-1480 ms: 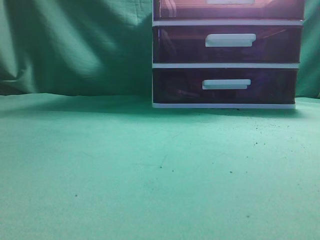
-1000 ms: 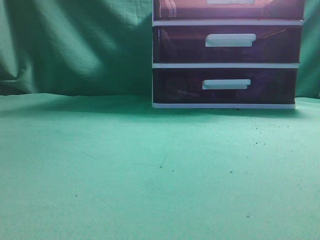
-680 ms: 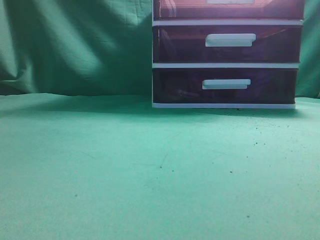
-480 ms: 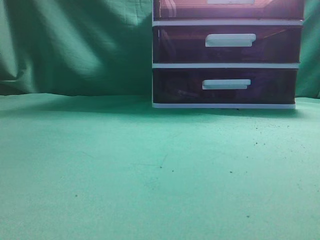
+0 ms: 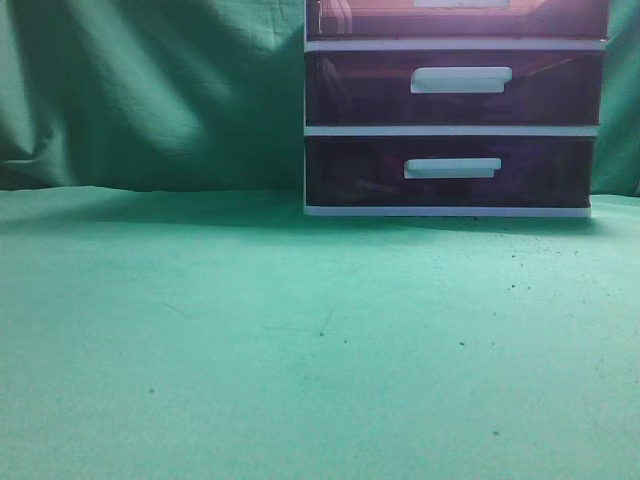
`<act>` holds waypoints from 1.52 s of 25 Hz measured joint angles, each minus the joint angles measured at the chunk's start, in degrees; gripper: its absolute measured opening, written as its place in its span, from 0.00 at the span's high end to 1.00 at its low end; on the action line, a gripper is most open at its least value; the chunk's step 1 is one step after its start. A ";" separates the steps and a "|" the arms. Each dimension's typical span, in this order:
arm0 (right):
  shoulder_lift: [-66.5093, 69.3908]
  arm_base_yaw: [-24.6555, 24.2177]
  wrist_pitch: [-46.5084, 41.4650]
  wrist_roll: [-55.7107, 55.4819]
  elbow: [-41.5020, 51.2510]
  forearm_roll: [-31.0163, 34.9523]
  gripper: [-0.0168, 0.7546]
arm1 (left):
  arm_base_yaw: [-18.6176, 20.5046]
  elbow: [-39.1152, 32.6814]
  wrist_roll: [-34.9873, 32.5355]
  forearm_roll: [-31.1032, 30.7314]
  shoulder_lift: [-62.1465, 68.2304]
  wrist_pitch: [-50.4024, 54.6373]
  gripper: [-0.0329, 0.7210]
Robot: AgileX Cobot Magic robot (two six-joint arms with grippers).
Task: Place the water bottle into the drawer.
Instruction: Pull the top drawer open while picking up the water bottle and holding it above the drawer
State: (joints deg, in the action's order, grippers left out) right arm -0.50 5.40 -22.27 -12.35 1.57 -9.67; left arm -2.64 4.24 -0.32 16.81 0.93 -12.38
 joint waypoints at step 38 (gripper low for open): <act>0.00 0.00 0.00 0.00 0.00 0.00 0.98 | 1.77 25.86 -0.81 -6.87 81.80 -6.27 0.11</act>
State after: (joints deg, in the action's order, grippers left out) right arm -0.50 5.40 -22.27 -12.35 1.57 -9.67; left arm -0.87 30.10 -1.14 9.94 82.73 -18.66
